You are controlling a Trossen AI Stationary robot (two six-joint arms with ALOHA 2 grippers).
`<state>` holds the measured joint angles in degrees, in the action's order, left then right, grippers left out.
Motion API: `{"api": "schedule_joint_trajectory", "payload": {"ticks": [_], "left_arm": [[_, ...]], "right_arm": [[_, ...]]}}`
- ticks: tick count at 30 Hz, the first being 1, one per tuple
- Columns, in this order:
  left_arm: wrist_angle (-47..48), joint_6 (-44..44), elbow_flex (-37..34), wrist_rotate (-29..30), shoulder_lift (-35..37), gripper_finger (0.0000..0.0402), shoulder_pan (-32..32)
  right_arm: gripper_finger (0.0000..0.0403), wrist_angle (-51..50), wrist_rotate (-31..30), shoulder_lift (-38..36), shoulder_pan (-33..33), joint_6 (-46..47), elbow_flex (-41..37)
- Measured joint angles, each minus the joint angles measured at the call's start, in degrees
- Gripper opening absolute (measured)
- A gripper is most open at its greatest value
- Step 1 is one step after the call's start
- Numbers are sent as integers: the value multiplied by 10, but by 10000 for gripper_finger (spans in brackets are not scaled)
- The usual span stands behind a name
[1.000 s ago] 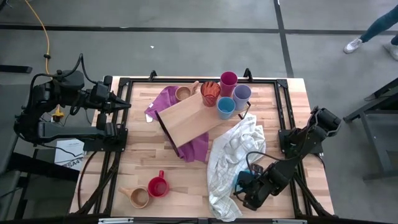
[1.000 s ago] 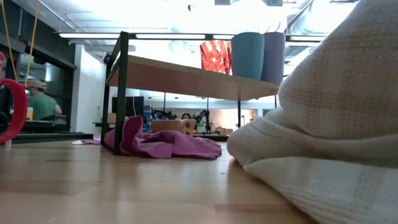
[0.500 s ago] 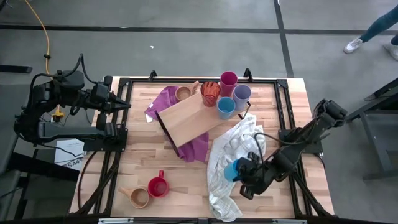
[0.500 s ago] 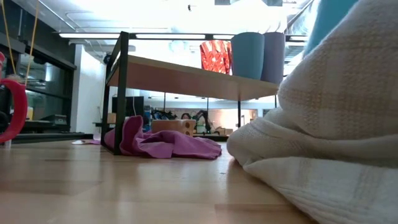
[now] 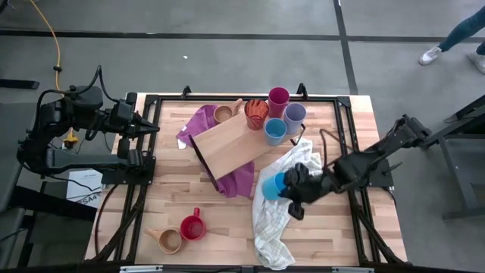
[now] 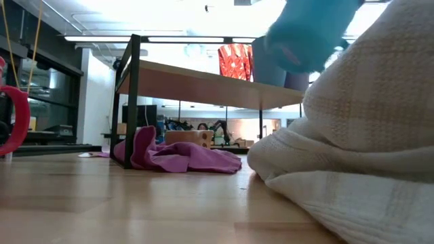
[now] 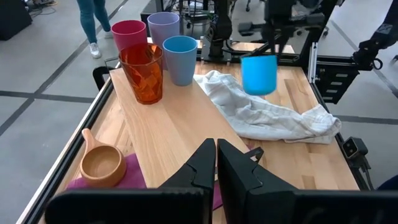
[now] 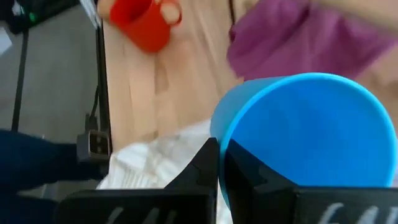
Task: Stack small to large cups/mugs on shelf
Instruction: Put the light blue mug on the shelf
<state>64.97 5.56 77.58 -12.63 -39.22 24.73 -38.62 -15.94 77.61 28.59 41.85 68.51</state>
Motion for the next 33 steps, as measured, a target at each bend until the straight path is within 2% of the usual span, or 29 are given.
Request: {"api": "schedule_joint_trajectory", "payload": {"ticks": [6,12,16,21,33], "left_arm": [[0,-3,0,0,0,5,0],[4,-5,0,-7,0,5,0],[12,-5,0,-7,0,5,0],[12,-4,0,-8,0,5,0],[12,1,0,-18,0,5,0]], "right_arm": [[0,56,14,-32,-58,-58,0],[0,68,36,-8,-97,-124,42],[0,49,38,15,-122,-172,94],[0,-26,41,41,-150,-203,148],[0,-106,62,124,-167,-265,257]]}}
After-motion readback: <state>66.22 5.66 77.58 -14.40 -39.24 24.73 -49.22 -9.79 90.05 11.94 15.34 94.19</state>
